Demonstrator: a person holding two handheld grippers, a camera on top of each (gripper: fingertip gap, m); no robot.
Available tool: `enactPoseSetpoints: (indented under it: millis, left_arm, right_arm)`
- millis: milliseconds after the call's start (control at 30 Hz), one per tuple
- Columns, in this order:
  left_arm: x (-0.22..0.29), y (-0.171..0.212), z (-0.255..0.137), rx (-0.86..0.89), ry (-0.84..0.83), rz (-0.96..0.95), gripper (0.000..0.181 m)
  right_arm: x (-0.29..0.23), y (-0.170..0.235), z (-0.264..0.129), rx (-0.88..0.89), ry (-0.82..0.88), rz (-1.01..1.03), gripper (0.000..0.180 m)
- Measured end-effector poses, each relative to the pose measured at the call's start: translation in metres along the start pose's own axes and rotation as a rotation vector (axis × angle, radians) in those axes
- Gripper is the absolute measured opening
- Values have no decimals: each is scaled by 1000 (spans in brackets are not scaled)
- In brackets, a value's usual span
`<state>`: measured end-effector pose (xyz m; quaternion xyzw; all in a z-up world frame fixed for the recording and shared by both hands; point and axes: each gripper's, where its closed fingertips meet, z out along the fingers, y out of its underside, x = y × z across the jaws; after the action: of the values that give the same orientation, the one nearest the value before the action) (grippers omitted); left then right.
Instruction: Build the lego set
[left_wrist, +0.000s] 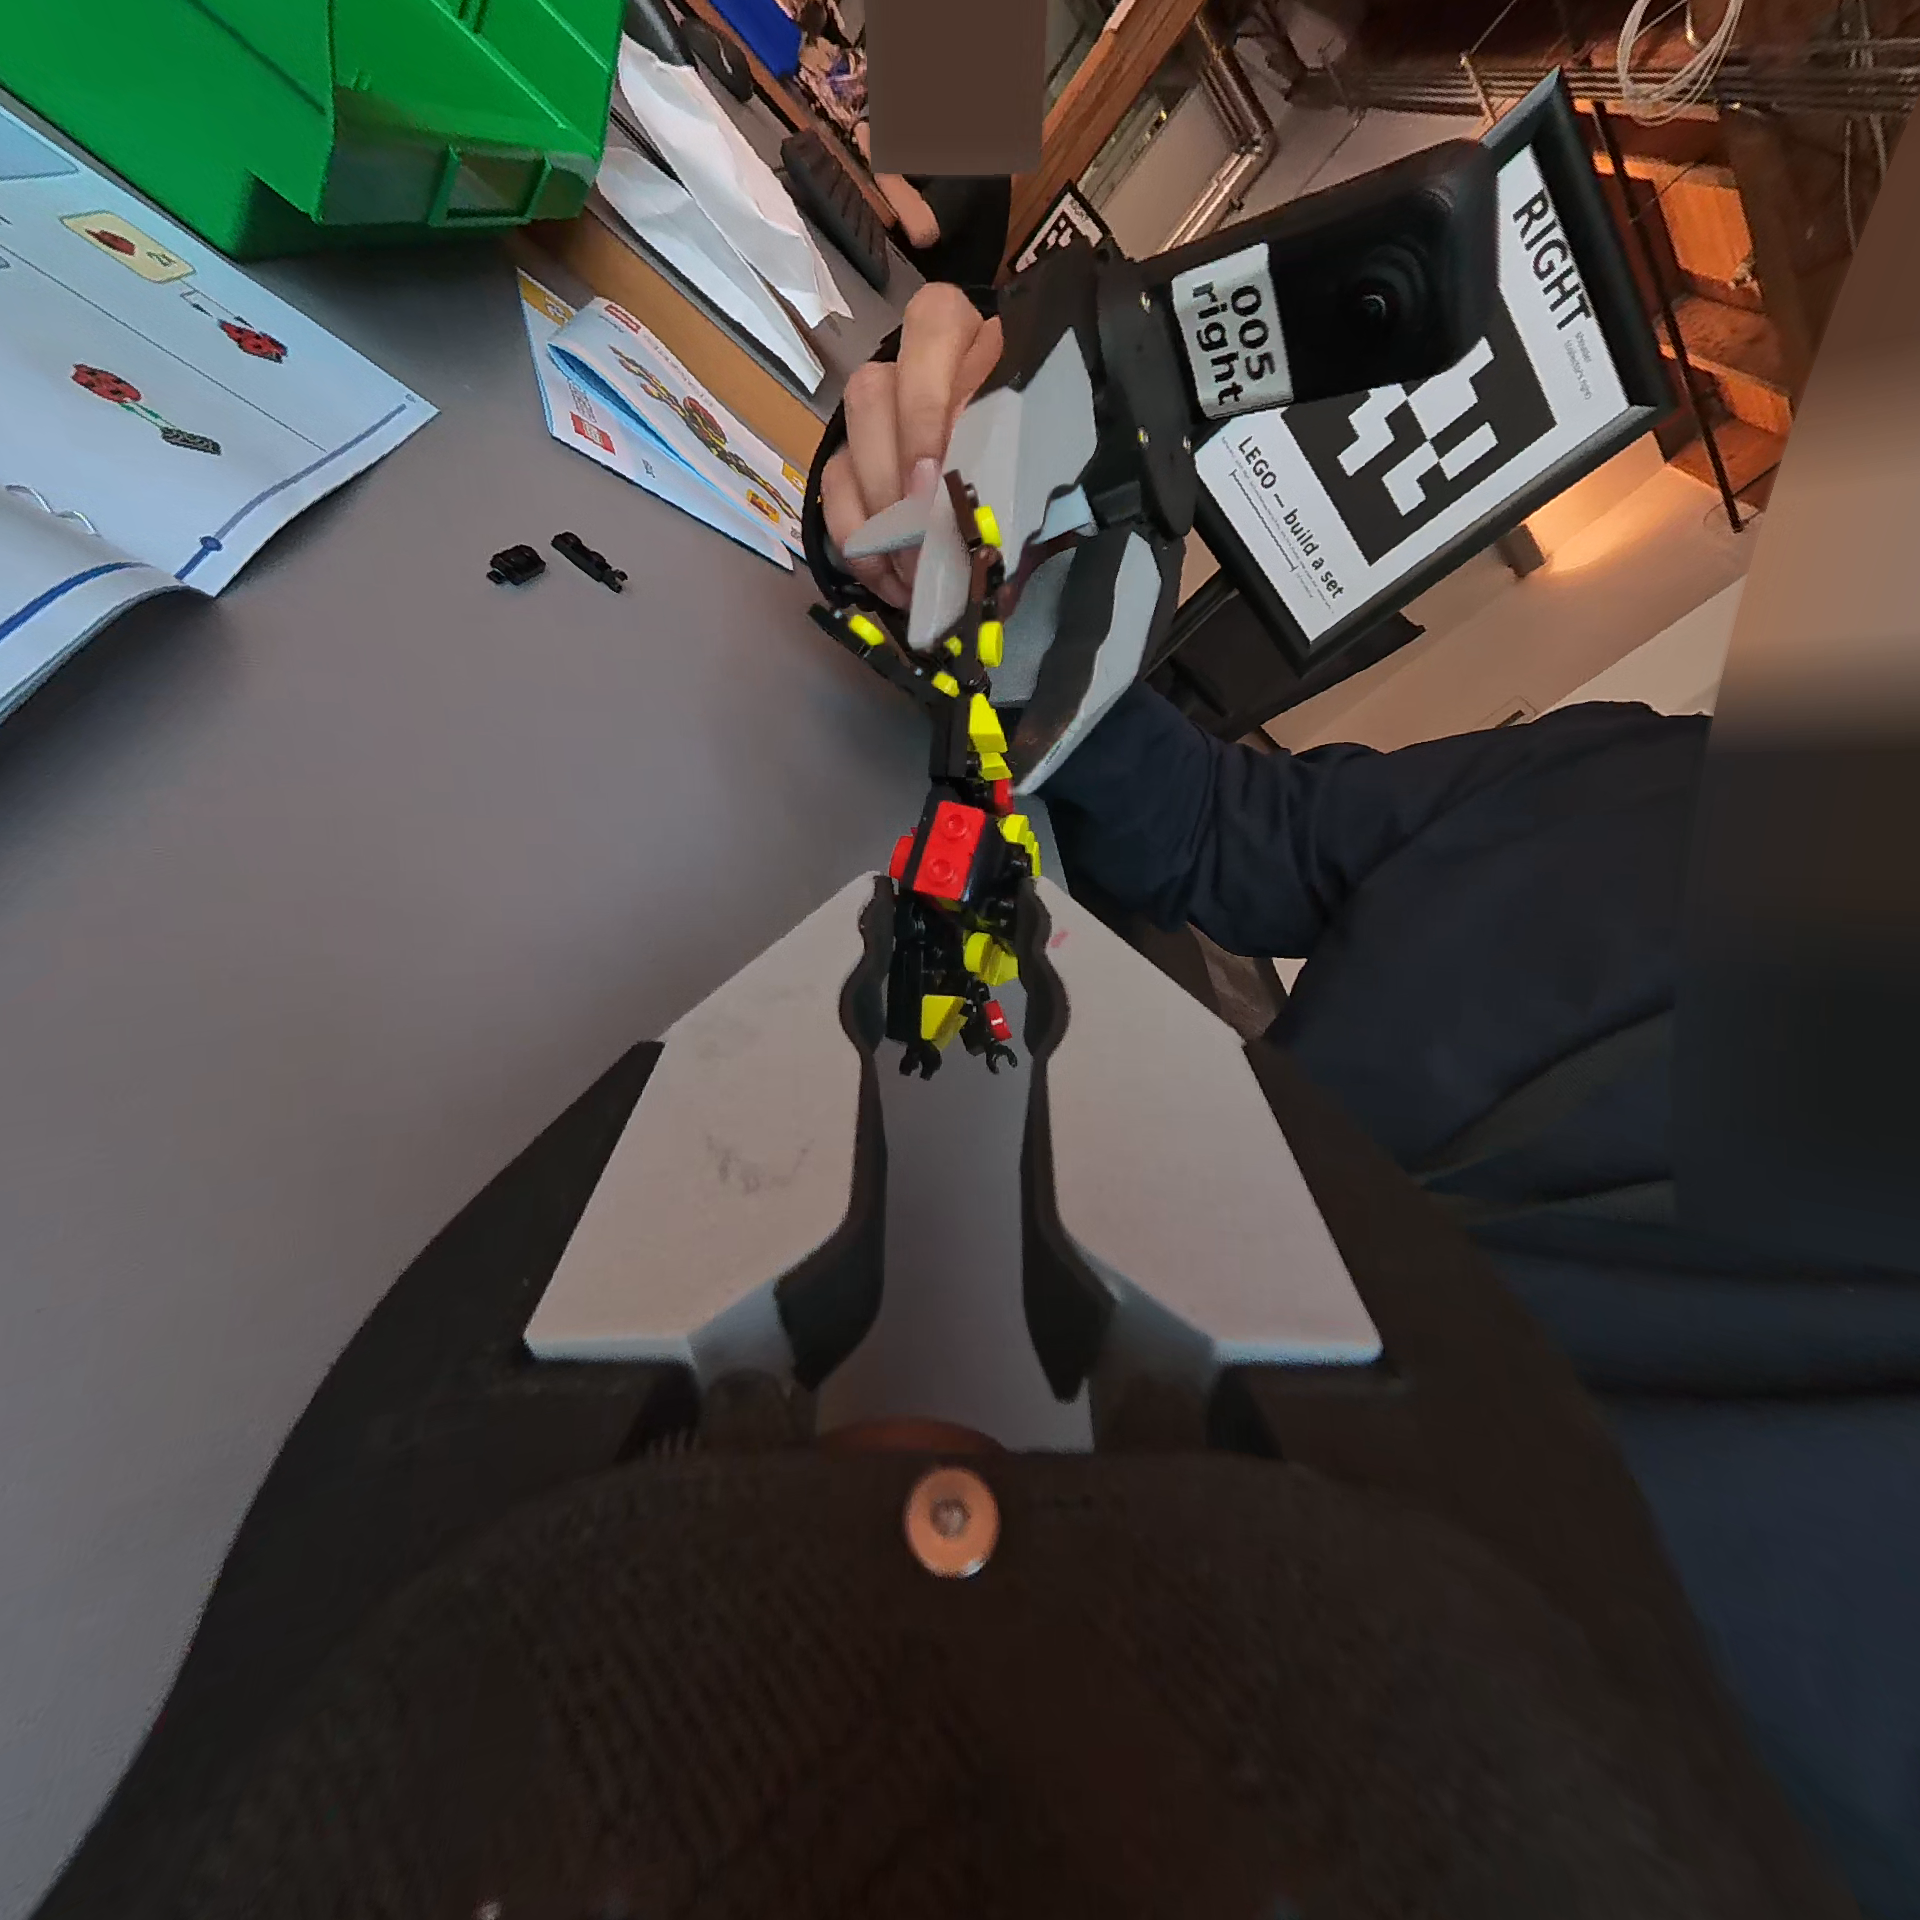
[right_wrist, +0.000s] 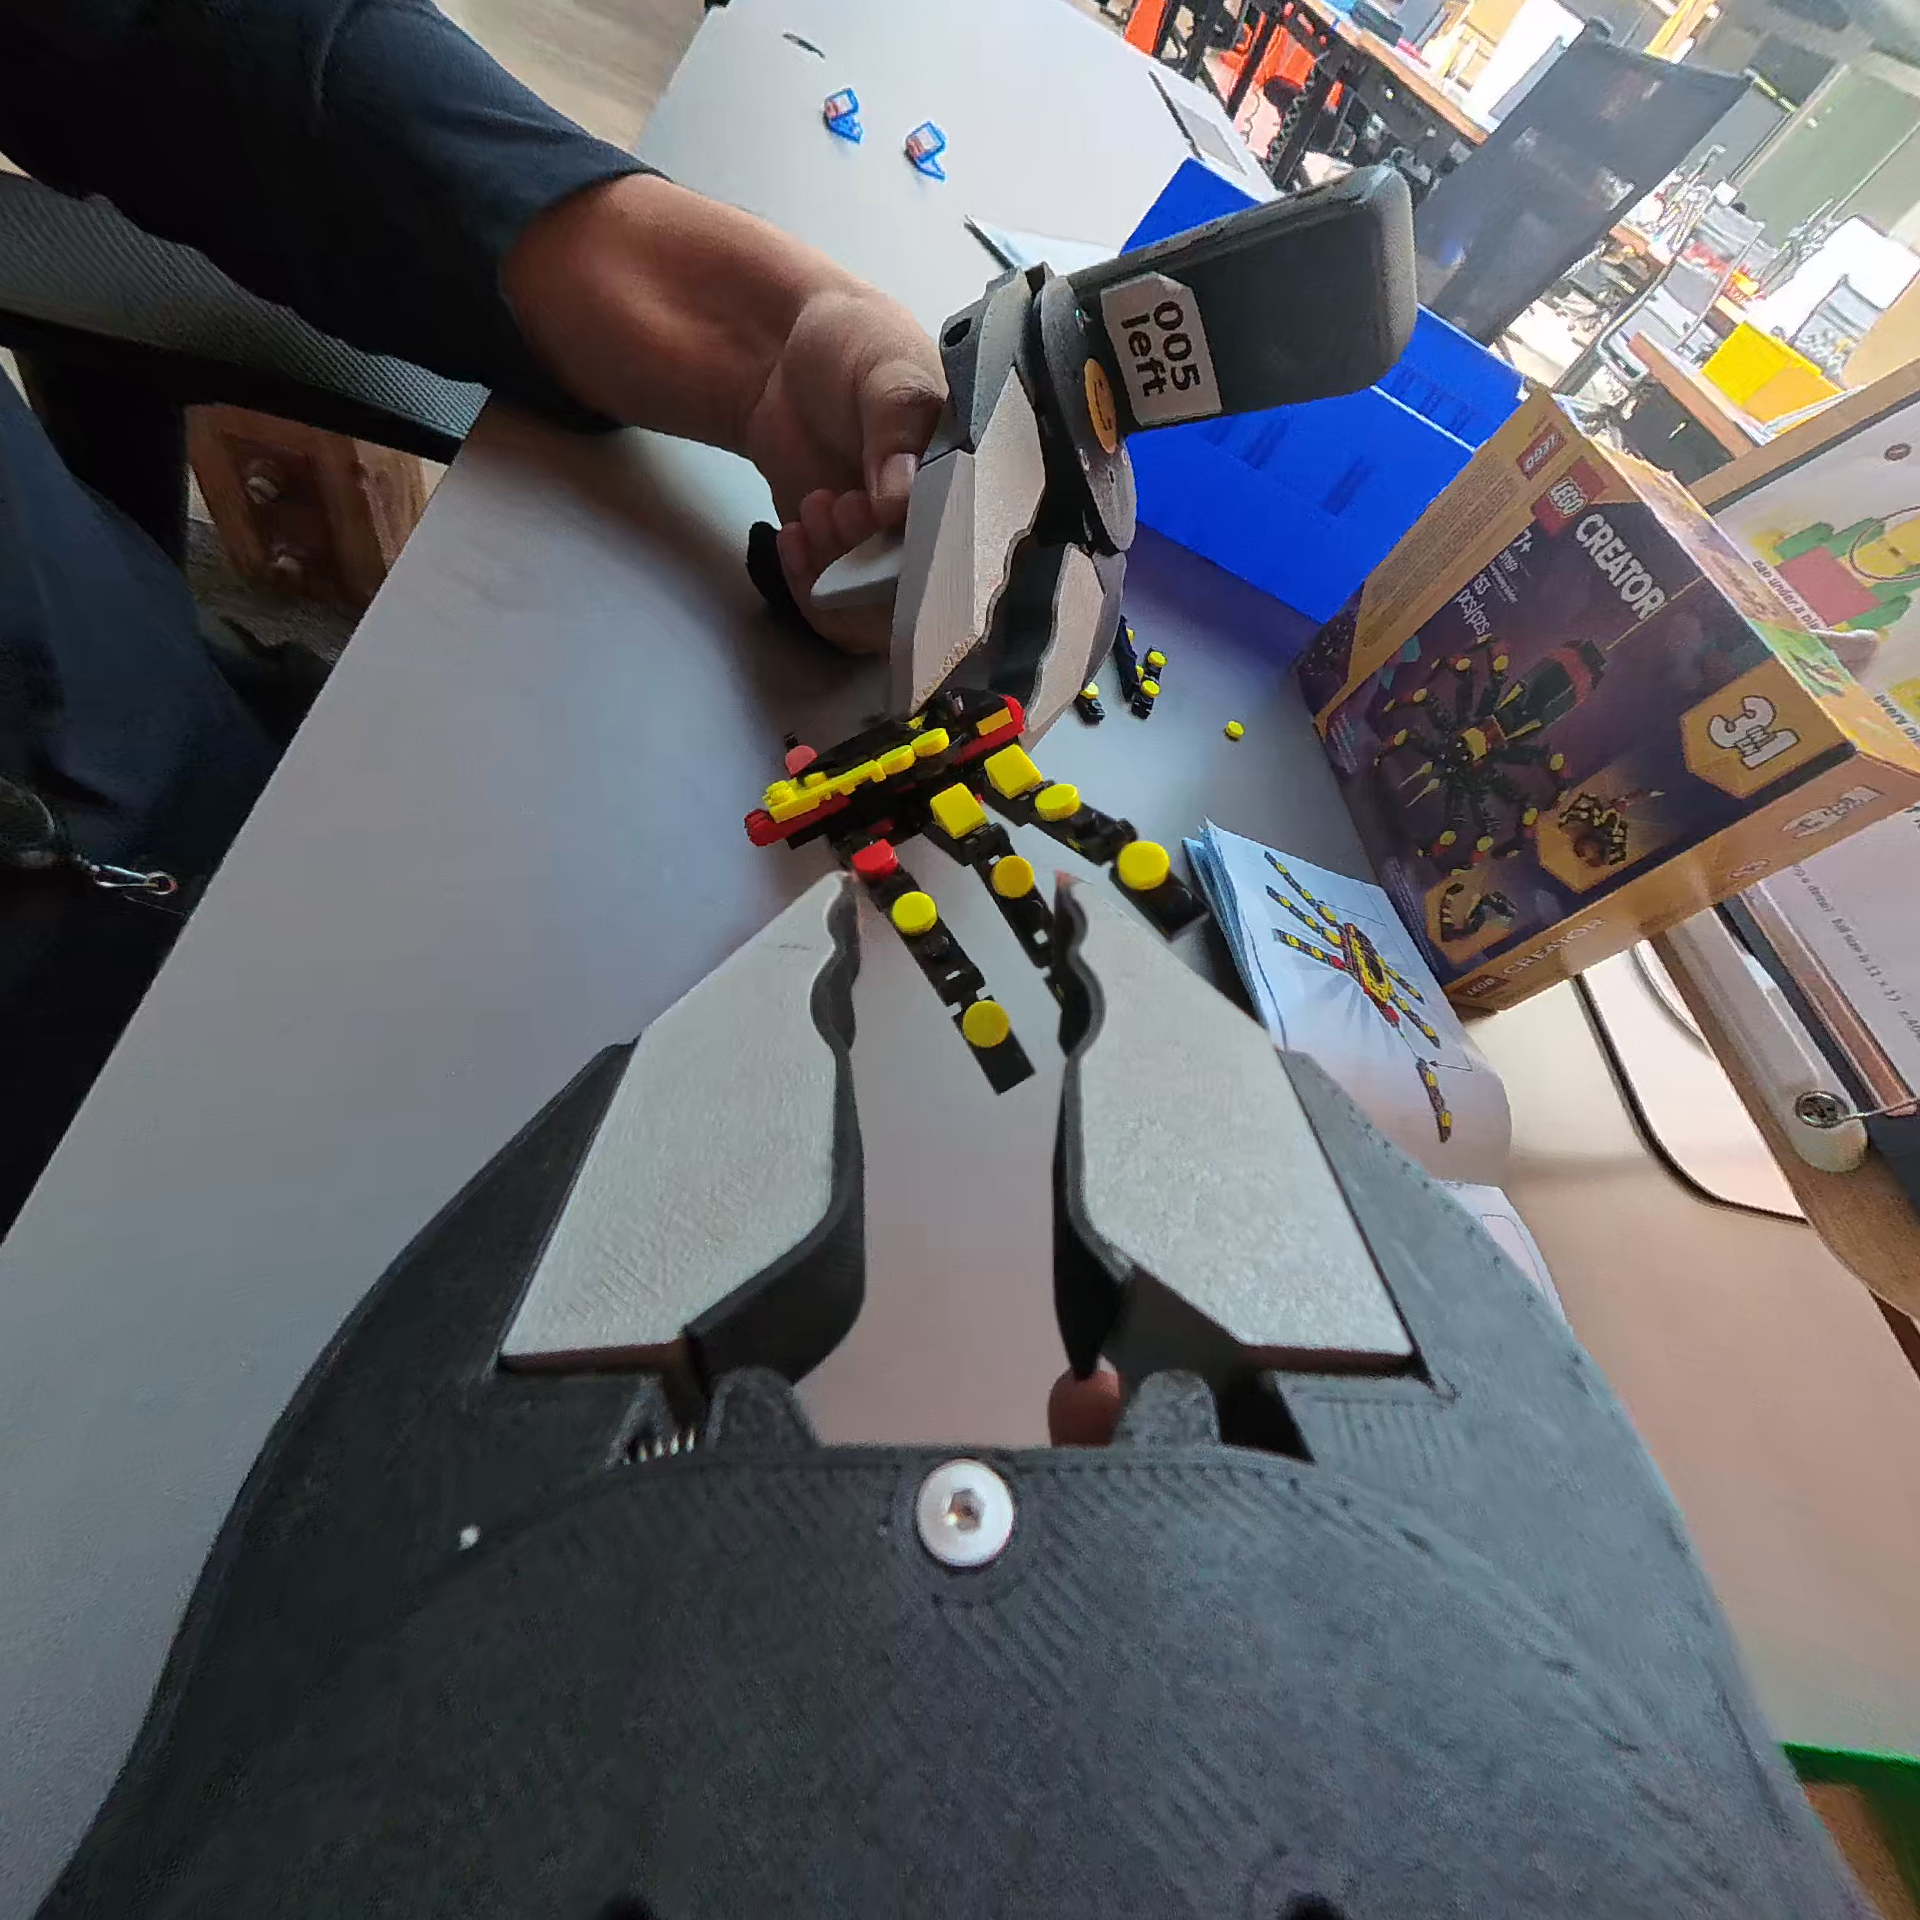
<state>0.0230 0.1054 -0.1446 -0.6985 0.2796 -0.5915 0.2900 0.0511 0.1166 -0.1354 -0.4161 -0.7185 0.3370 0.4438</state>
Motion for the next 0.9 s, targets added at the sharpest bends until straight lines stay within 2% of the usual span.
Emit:
enactPoseSetpoints:
  millis: [100,267,433,600,633,667,900]
  left_arm:
    - [1,1,1,-7,11,-2,21]
    - [7,5,3,-32,50,-8,21]
    - [11,7,5,-48,76,-1,21]
    - [20,14,8,-92,131,5,21]
    - [21,16,9,-100,138,6,21]
    - [21,15,9,-95,133,3,20]
    - [21,13,8,-84,140,0,21]
  right_arm:
    - [-2,2,1,-9,-14,1,43]
    - [-11,4,5,-24,-70,3,47]
    - [-16,-1,3,16,-113,24,40]
    - [-21,-4,2,39,-167,41,45]
    - [-25,-5,1,43,-190,39,43]
    - [-28,-5,0,43,-208,33,32]
    - [-30,-9,1,60,-206,23,30]
